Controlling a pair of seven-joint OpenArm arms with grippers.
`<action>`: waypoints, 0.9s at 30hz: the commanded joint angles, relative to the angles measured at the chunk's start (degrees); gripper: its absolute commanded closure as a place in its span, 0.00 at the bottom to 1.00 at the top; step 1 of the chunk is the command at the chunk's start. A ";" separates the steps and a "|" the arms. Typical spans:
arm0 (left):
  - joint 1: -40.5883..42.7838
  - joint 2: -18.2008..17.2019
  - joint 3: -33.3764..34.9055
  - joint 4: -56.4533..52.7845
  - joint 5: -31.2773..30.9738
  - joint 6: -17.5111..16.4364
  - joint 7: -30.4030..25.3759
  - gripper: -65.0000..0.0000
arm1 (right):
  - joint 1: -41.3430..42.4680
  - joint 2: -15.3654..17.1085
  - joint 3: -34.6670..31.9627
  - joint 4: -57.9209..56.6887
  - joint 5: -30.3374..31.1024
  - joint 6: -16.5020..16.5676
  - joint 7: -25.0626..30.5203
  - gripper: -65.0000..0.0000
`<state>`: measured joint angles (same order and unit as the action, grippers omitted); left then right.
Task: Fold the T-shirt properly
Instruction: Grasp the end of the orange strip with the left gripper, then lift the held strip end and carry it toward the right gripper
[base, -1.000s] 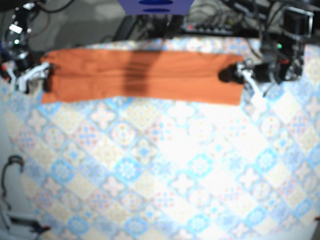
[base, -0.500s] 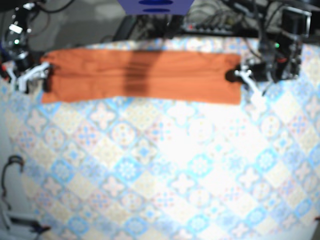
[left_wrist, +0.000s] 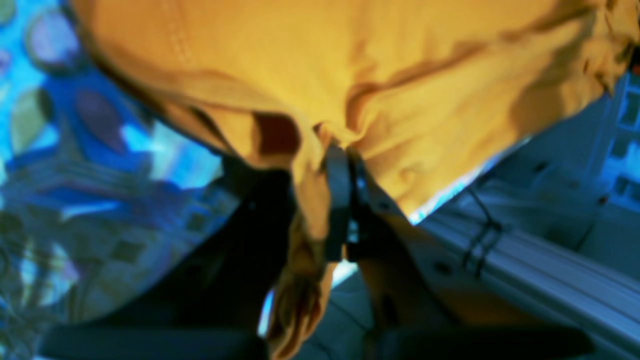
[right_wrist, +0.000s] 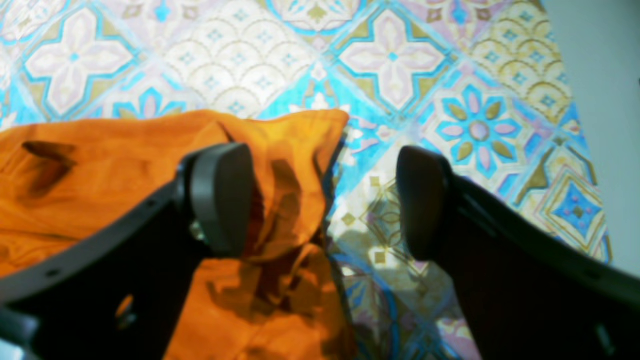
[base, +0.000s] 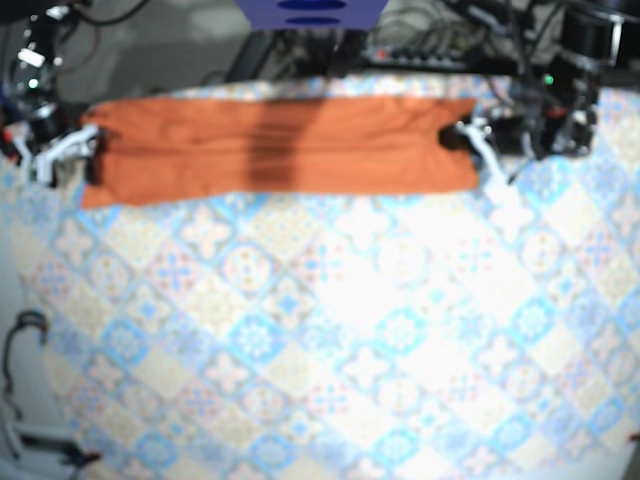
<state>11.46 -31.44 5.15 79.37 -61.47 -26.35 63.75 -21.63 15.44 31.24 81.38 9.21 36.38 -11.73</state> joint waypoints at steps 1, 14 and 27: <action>-0.96 -0.95 -0.44 2.25 -1.34 -0.51 -0.84 1.00 | 0.05 1.13 0.62 1.03 0.77 0.06 1.57 0.33; -1.75 -0.78 -0.09 13.51 -0.99 -0.42 -1.02 1.00 | 0.05 1.13 0.71 1.12 0.77 0.06 1.57 0.33; -12.56 1.77 14.41 14.47 5.87 -0.68 -1.37 1.00 | 0.05 1.04 0.71 1.12 0.77 0.06 1.48 0.33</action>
<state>-0.23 -29.17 19.99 92.90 -54.70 -26.74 63.42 -21.76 15.42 31.40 81.38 9.23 36.40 -11.75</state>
